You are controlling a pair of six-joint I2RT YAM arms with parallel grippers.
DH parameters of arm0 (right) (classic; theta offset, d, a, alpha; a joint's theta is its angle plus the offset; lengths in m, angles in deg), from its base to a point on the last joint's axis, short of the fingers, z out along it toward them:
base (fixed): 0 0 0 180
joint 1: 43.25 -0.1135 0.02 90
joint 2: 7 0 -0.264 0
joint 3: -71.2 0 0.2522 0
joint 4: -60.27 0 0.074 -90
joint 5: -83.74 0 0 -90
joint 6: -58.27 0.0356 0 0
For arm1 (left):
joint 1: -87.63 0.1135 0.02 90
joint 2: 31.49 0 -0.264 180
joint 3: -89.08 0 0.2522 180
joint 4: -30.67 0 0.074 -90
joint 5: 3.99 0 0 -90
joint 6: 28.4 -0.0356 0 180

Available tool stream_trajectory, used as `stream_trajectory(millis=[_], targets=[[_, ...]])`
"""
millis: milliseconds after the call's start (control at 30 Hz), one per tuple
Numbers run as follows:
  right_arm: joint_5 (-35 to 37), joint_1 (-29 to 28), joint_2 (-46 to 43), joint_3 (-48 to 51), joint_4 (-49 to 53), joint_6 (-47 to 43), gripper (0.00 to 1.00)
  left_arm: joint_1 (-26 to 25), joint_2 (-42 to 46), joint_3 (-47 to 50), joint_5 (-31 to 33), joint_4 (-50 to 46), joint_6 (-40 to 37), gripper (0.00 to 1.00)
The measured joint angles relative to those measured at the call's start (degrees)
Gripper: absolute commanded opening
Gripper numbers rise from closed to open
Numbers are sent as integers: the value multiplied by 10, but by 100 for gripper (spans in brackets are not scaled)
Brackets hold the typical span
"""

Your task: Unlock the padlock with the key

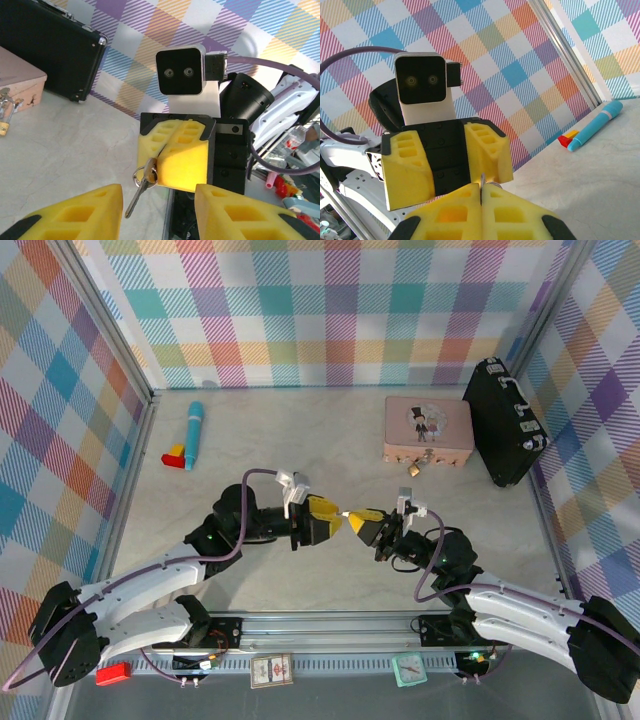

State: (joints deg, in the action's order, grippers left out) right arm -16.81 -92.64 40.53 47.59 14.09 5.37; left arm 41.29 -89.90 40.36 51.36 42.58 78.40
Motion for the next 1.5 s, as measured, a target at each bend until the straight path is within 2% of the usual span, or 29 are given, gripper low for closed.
stream_trajectory(millis=[267,567,1133,1267,1433,1467,1500], targets=[[-2,0,4,0,0,0,0,0,-23,-1,-22,-1,3,22],[1,0,0,0,2,7,0,4,-13,-1,-22,-12,1,28],[3,0,5,0,4,16,0,12,0,-1,-38,-19,1,8],[3,0,12,0,-4,20,0,16,-1,-1,-39,-22,1,0],[5,0,13,0,-4,26,0,16,-1,-6,-38,-33,-1,0],[5,0,13,0,-4,26,3,16,-1,-9,-38,-43,-6,0],[5,0,13,0,-3,26,10,16,-1,-15,-36,-55,-12,0]])
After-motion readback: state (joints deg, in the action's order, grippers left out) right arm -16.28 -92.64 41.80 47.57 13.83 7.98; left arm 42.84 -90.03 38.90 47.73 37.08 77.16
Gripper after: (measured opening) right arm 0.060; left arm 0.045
